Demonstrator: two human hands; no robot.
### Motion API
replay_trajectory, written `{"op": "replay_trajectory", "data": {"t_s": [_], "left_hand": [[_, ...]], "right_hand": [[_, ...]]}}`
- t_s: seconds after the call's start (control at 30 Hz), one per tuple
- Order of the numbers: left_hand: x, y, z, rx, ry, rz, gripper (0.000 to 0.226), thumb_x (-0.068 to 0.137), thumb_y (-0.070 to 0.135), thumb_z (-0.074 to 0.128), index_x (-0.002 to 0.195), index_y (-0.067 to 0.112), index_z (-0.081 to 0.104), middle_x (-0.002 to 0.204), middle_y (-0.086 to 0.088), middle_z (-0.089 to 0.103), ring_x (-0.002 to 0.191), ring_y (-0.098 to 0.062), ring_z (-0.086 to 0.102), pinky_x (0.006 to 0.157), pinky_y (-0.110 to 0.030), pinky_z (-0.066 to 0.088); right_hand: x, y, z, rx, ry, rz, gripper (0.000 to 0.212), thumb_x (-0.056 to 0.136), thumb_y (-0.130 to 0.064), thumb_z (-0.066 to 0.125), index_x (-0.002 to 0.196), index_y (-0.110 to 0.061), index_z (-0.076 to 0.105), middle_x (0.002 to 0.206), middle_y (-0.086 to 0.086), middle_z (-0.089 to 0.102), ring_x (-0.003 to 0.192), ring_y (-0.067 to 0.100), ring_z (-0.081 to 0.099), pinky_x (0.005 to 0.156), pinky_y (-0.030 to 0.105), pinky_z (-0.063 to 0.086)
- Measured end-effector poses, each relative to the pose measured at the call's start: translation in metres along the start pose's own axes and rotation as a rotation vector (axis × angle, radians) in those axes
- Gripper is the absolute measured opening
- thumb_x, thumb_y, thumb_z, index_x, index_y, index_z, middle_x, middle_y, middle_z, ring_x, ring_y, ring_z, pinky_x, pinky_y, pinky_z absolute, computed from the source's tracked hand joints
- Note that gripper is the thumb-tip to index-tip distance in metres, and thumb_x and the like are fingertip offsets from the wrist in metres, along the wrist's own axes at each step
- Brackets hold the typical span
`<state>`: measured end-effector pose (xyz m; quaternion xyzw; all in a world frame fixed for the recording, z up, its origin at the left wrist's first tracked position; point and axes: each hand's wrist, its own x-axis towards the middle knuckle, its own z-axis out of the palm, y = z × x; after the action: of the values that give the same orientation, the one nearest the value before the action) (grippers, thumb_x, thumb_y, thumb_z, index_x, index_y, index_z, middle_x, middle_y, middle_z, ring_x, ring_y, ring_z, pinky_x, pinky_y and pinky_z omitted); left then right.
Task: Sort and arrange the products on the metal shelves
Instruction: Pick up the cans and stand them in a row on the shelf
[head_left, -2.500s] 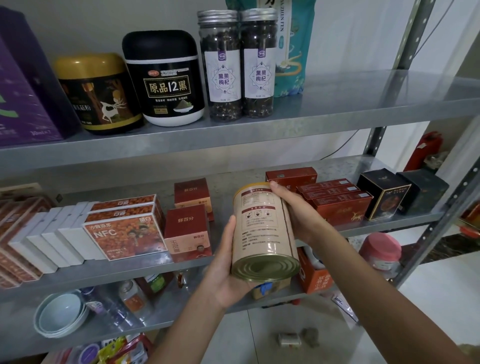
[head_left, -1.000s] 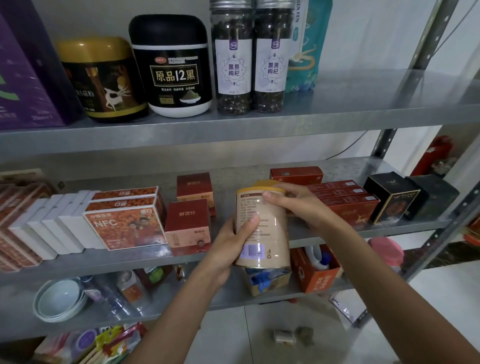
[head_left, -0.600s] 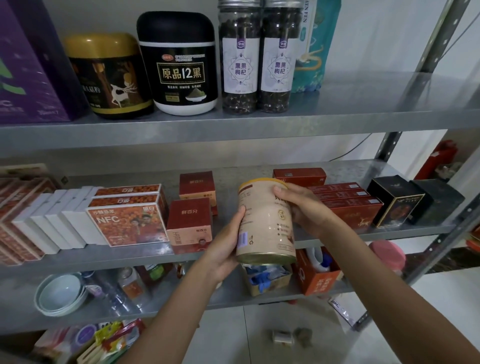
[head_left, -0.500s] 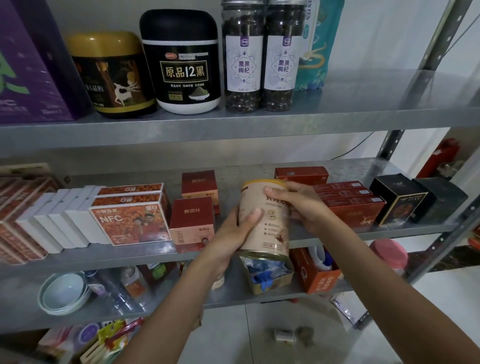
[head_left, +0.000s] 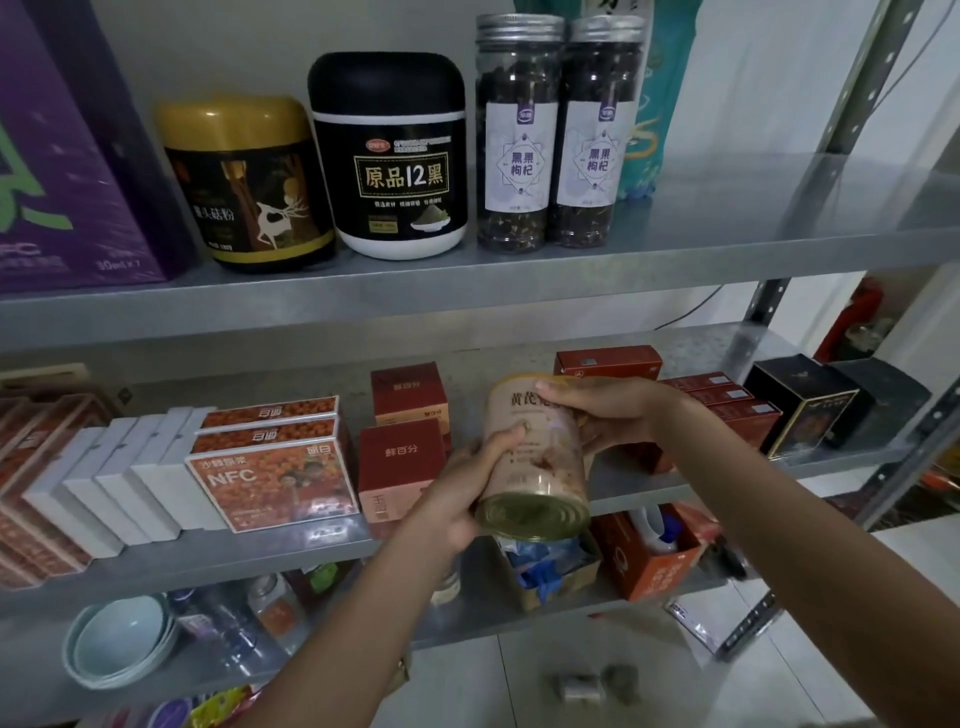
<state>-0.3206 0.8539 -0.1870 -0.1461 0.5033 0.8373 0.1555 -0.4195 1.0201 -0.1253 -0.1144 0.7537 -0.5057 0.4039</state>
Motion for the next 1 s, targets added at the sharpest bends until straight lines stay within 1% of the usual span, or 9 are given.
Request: {"op": "replay_trajectory", "data": {"t_s": [0.13, 0.3, 0.37, 0.43, 0.5, 0.6, 0.77, 0.9, 1.0], "left_hand": [[0.000, -0.003, -0.014, 0.249, 0.054, 0.175, 0.083, 0.057, 0.042, 0.083, 0.130, 0.023, 0.049, 0.114, -0.008, 0.070, 0.099, -0.024, 0.070, 0.086, -0.045, 0.057], [0.004, 0.013, -0.020, 0.496, -0.036, 0.439, 0.091, 0.058, 0.030, 0.090, 0.134, 0.037, 0.040, 0.127, 0.000, 0.060, 0.115, -0.018, 0.061, 0.089, -0.039, 0.056], [0.010, 0.018, -0.020, 0.588, 0.014, 0.566, 0.118, 0.057, 0.027, 0.091, 0.149, 0.040, 0.019, 0.143, -0.001, 0.043, 0.130, -0.017, 0.047, 0.101, -0.042, 0.048], [0.015, 0.023, -0.023, 0.660, 0.020, 0.651, 0.130, 0.059, 0.022, 0.093, 0.151, 0.044, 0.003, 0.147, 0.003, 0.036, 0.133, -0.010, 0.042, 0.105, -0.035, 0.045], [0.021, 0.025, -0.028, 0.742, 0.024, 0.722, 0.115, 0.058, 0.021, 0.093, 0.146, 0.046, 0.024, 0.140, 0.008, 0.044, 0.127, -0.010, 0.047, 0.100, -0.030, 0.047], [0.032, 0.018, -0.033, 0.891, 0.114, 0.789, 0.081, 0.055, 0.025, 0.094, 0.121, 0.043, 0.049, 0.128, 0.005, 0.049, 0.119, -0.016, 0.049, 0.092, -0.024, 0.045], [0.050, 0.005, -0.039, 1.037, 0.197, 0.742, 0.075, 0.055, 0.037, 0.092, 0.115, 0.038, 0.047, 0.130, 0.006, 0.040, 0.114, -0.010, 0.043, 0.083, -0.011, 0.035], [0.060, -0.001, -0.043, 1.203, 0.246, 0.711, 0.075, 0.059, 0.043, 0.089, 0.119, 0.030, 0.045, 0.135, 0.003, 0.034, 0.112, -0.015, 0.046, 0.084, -0.025, 0.042], [0.065, -0.003, -0.047, 1.304, 0.279, 0.689, 0.075, 0.063, 0.046, 0.087, 0.121, 0.027, 0.043, 0.136, 0.000, 0.033, 0.112, -0.020, 0.051, 0.078, -0.026, 0.042]], "right_hand": [[0.003, 0.005, -0.002, -0.044, 0.023, -0.144, 0.049, 0.074, -0.038, 0.072, 0.117, -0.019, 0.059, 0.099, 0.002, 0.075, 0.093, 0.017, 0.072, 0.077, 0.030, 0.058], [0.004, 0.005, 0.007, -0.097, 0.196, -0.374, 0.080, 0.055, -0.029, 0.087, 0.127, -0.039, 0.053, 0.123, -0.002, 0.057, 0.107, 0.015, 0.062, 0.082, 0.029, 0.057], [0.009, 0.004, 0.016, -0.179, 0.261, -0.468, 0.079, 0.057, -0.020, 0.092, 0.122, -0.042, 0.053, 0.122, -0.009, 0.054, 0.106, 0.009, 0.059, 0.079, 0.026, 0.057], [0.015, 0.006, 0.024, -0.199, 0.308, -0.509, 0.081, 0.059, -0.014, 0.092, 0.126, -0.039, 0.052, 0.123, -0.011, 0.053, 0.111, 0.010, 0.057, 0.088, 0.031, 0.056], [0.020, 0.010, 0.025, -0.211, 0.306, -0.499, 0.087, 0.062, -0.013, 0.090, 0.135, -0.033, 0.047, 0.127, -0.012, 0.051, 0.117, 0.013, 0.054, 0.095, 0.034, 0.053], [0.024, 0.015, 0.020, -0.283, 0.217, -0.423, 0.093, 0.071, -0.016, 0.086, 0.144, -0.038, 0.034, 0.135, -0.015, 0.041, 0.120, 0.009, 0.047, 0.094, 0.021, 0.048], [0.030, 0.031, -0.001, -0.553, 0.291, -0.328, 0.105, 0.074, -0.021, 0.084, 0.154, -0.029, 0.015, 0.159, -0.001, 0.017, 0.144, 0.020, 0.019, 0.117, 0.047, 0.024], [0.047, 0.054, -0.013, -0.801, 0.459, -0.149, 0.109, 0.076, -0.028, 0.082, 0.154, -0.030, 0.005, 0.161, 0.002, -0.008, 0.149, 0.030, -0.005, 0.119, 0.054, 0.012], [0.062, 0.069, -0.017, -0.831, 0.481, -0.047, 0.115, 0.076, -0.037, 0.081, 0.155, -0.030, -0.003, 0.161, 0.000, -0.018, 0.148, 0.029, -0.015, 0.120, 0.052, 0.009]]}}
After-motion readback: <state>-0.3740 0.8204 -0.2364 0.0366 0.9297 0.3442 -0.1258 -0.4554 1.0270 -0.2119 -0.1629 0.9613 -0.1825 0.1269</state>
